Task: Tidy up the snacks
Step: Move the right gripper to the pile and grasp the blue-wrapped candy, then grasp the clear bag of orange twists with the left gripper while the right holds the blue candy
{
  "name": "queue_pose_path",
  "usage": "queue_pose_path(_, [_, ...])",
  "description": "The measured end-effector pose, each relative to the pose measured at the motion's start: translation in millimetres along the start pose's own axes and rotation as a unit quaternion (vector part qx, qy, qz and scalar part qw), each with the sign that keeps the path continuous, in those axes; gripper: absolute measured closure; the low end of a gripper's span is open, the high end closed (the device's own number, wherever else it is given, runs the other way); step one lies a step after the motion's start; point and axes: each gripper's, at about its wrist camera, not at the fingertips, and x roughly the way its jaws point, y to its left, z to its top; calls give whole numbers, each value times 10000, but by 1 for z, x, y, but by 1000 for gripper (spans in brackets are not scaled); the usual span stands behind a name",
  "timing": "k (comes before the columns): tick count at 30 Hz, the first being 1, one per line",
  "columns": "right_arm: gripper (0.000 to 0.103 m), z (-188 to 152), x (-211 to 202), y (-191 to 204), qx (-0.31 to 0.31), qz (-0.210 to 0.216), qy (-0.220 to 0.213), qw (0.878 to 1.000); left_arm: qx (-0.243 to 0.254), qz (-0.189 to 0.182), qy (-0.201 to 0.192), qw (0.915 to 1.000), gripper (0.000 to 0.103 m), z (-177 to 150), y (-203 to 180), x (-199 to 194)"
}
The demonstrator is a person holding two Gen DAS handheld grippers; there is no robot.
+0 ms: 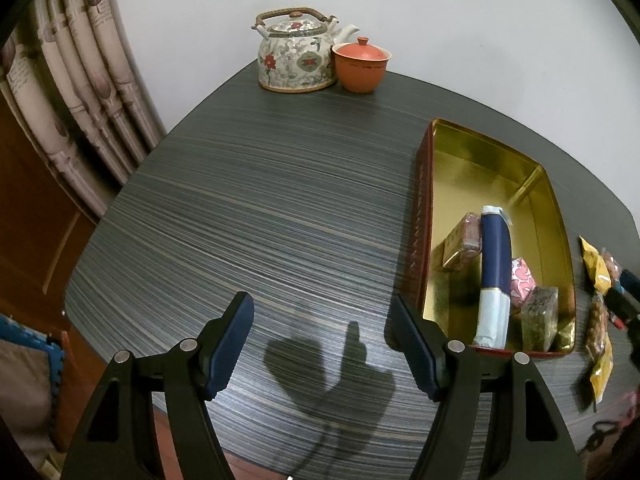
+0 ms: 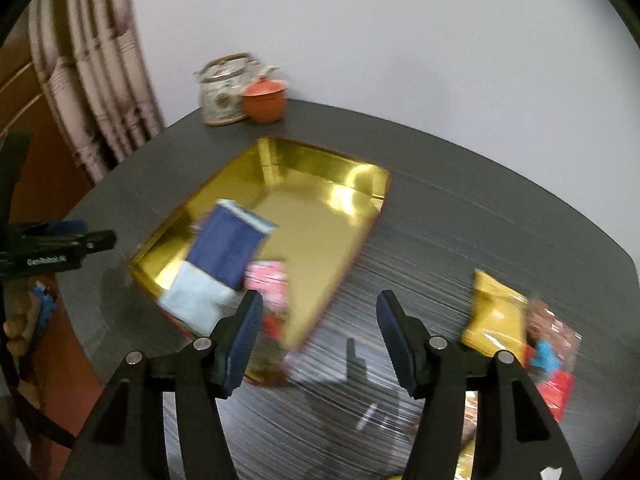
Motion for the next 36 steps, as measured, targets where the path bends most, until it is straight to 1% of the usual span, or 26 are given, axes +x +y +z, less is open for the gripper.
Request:
queue_pose_path(4, [47, -17, -9, -49, 386, -430, 92, 9983, 44, 17, -16, 10000, 31, -1, -1, -1])
queue_pose_path(8, [49, -35, -13, -101, 889, -787, 239, 9926, 100, 60, -18, 9999, 31, -1, -3, 0])
queue_pose_path(10, [54, -43, -13, -121, 1077, -916, 306, 9895, 128, 85, -16, 9999, 31, -2, -4, 0])
queue_pose_path(12, [61, -50, -9, -141, 1273, -937, 401, 9866, 176, 105, -27, 9998, 31, -2, -6, 0])
queue_pose_path(14, [63, -55, -5, -154, 1463, -921, 467, 9838, 233, 132, -62, 9996, 31, -3, -8, -1])
queue_pose_path(17, [64, -59, 3, -164, 1606, -957, 498, 9811, 305, 114, -132, 9994, 31, -4, -10, -4])
queue_pose_path(22, [64, -57, 18, -169, 1778, -874, 501, 9789, 386, 128, -294, 9987, 31, -6, -17, -9])
queue_pose_path(24, [64, -57, 25, -172, 1814, -807, 512, 9788, 404, 76, -335, 9986, 31, -7, -21, -11])
queue_pose_path(25, [65, -57, 27, -172, 1805, -813, 528, 9788, 404, 45, -333, 9986, 31, -8, -24, -12])
queue_pose_path(26, [69, -56, 30, -171, 1773, -835, 545, 9791, 421, 30, -339, 9985, 31, -9, -27, -13])
queue_pose_path(28, [74, -56, 35, -172, 1776, -787, 593, 9792, 494, 2, -336, 9982, 31, -11, -34, -14])
queue_pose_path(32, [75, -59, 37, -170, 1661, -770, 530, 9817, 736, -58, -267, 9969, 31, -19, -55, -17])
queue_pose_path(36, [77, -62, 34, -170, 1556, -737, 502, 9838, 1030, -307, -225, 9939, 31, -25, -86, -23])
